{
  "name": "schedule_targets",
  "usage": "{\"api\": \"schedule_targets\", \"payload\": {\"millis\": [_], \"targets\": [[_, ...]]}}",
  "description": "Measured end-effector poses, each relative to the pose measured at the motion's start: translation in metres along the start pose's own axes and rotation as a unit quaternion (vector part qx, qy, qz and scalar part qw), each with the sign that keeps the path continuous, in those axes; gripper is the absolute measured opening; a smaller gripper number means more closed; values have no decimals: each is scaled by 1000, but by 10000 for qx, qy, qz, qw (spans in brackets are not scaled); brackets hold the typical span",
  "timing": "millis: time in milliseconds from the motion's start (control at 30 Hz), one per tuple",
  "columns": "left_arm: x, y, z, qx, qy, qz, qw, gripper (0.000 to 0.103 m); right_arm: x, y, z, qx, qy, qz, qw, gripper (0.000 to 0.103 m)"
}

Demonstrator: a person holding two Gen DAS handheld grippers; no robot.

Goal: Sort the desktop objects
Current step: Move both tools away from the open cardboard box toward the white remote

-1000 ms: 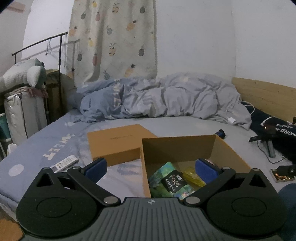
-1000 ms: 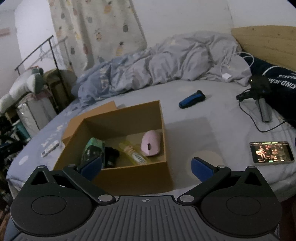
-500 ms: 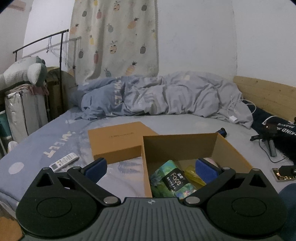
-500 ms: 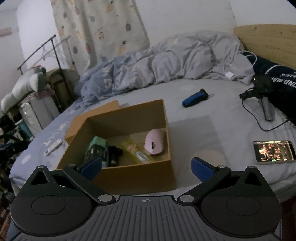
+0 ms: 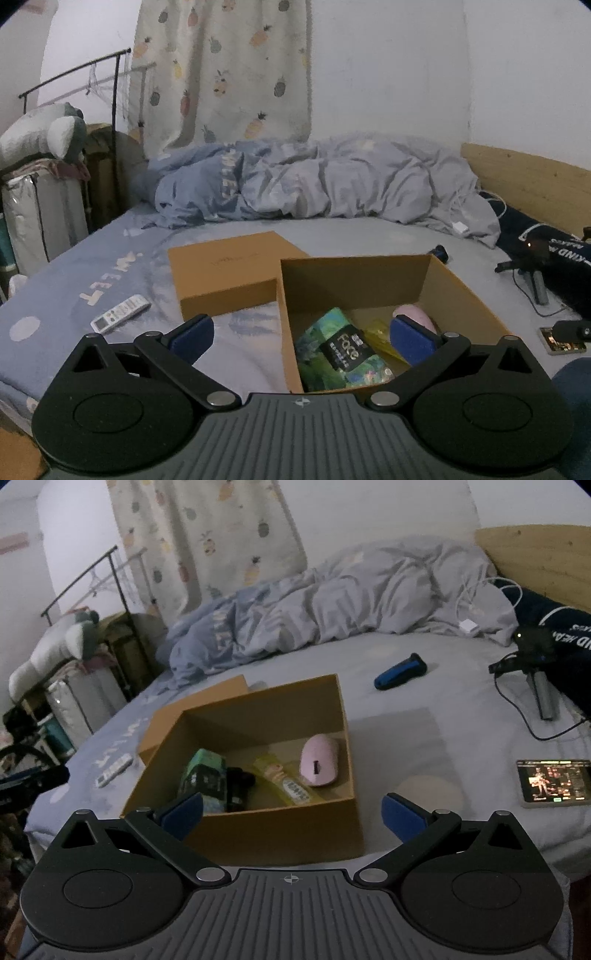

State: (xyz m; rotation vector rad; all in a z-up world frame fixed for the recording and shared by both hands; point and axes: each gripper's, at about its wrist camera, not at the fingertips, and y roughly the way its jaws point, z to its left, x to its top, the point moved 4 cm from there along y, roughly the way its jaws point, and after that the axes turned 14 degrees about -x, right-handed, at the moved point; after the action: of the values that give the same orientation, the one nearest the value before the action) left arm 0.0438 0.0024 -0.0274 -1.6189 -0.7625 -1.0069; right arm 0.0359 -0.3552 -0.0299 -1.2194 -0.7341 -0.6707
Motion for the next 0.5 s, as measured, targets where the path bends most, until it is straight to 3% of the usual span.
{"api": "schedule_targets", "payload": {"millis": [300,500], "targets": [[-8,17,0,-213,36,271,9994,103,1,18,0,-123,34,54,9999,103],[-10,27,13,-145,-55,350,9993,103,4,34,-5,-332,503,176,9980,103]]}}
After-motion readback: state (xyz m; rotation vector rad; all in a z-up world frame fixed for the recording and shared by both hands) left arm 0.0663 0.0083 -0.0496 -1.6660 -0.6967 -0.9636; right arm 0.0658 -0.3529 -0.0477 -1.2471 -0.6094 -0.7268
